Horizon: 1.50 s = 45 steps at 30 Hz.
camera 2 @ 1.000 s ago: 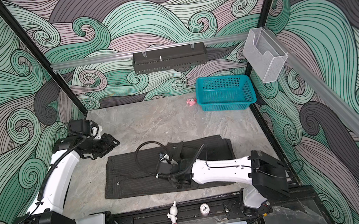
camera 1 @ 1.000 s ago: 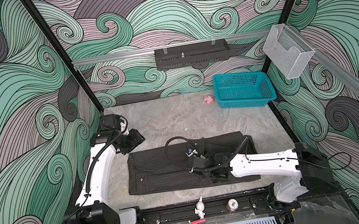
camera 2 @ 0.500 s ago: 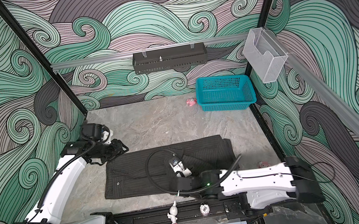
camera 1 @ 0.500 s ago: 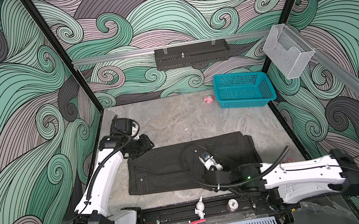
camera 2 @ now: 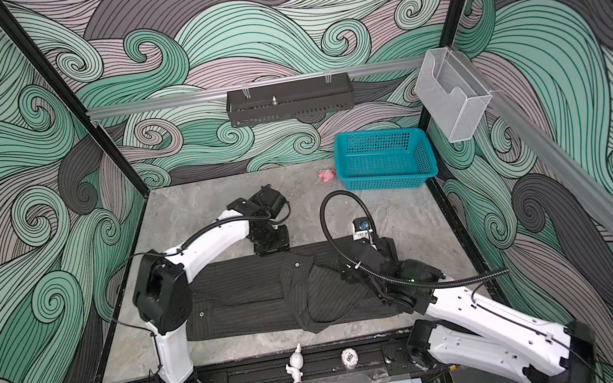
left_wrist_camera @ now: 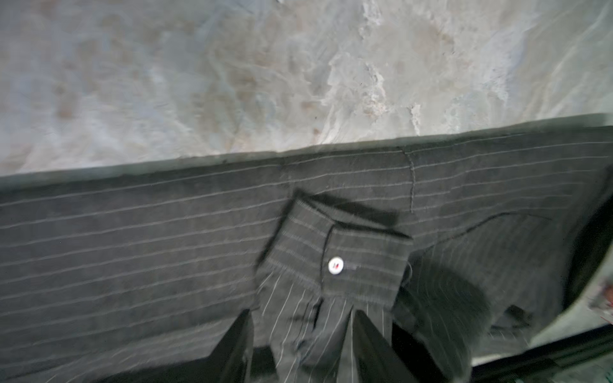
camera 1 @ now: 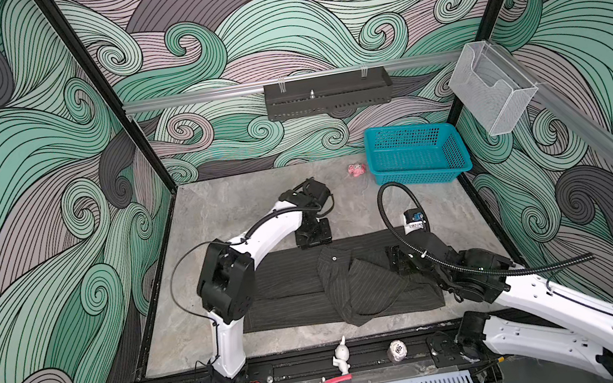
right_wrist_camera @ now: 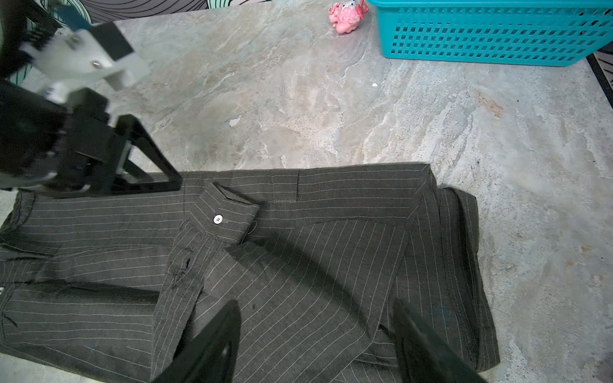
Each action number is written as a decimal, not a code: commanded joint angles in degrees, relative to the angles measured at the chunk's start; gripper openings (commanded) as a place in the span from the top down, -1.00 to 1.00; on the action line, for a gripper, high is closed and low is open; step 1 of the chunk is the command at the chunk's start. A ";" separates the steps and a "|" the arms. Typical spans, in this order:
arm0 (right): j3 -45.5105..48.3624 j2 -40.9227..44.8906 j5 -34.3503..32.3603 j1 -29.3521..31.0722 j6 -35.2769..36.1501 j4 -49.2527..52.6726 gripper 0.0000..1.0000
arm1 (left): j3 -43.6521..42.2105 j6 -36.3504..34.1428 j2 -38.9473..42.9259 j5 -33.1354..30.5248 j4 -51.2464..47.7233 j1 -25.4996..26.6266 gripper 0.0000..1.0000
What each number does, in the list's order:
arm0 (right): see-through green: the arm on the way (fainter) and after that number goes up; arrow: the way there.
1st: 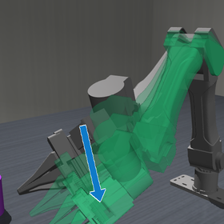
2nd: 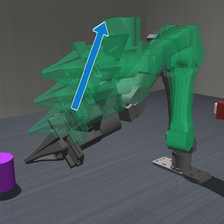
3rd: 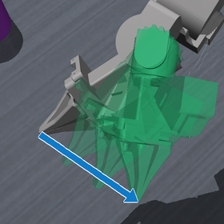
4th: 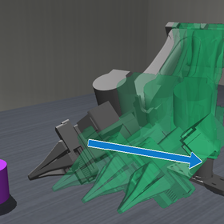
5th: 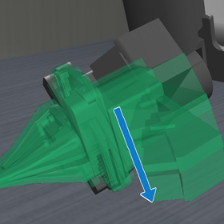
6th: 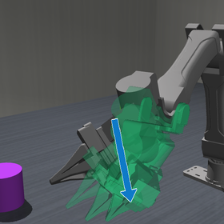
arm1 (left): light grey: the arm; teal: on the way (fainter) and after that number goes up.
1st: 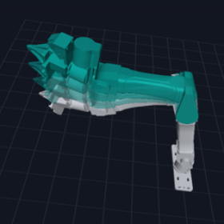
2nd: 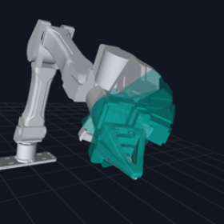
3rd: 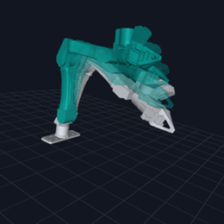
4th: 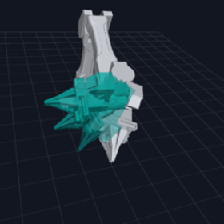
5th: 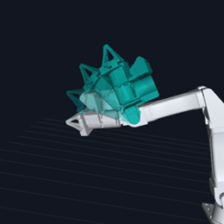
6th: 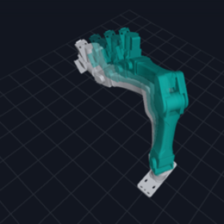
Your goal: Fold and stack the long sleeve shirts
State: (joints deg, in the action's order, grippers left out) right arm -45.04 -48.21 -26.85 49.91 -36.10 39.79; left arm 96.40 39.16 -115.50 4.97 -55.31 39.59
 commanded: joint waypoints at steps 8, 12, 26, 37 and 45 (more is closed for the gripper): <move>3.29 2.82 5.72 -2.98 1.99 0.08 -0.45 | 9.43 -2.14 -8.74 -8.30 -9.38 4.59 -0.10; 3.20 2.94 6.30 -3.28 3.19 0.11 -0.45 | 6.59 -14.77 -5.91 -14.05 -8.22 4.89 -0.10; 2.52 1.66 6.79 -3.68 4.69 -0.56 -0.42 | 4.68 -40.24 -5.73 8.39 0.77 -2.12 -0.09; 2.76 2.33 6.06 -3.86 4.94 0.38 -0.41 | 7.18 -41.18 -12.16 14.31 -3.38 -4.40 -0.01; 3.16 1.79 6.11 -3.93 4.90 0.37 -0.41 | 6.70 -41.88 -14.36 17.46 -4.59 -4.53 0.03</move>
State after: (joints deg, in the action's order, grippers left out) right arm -42.02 -46.44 -20.43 46.33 -31.51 39.72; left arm 103.13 -1.50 -128.42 20.10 -56.97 35.16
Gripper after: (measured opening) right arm 0.704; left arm 0.489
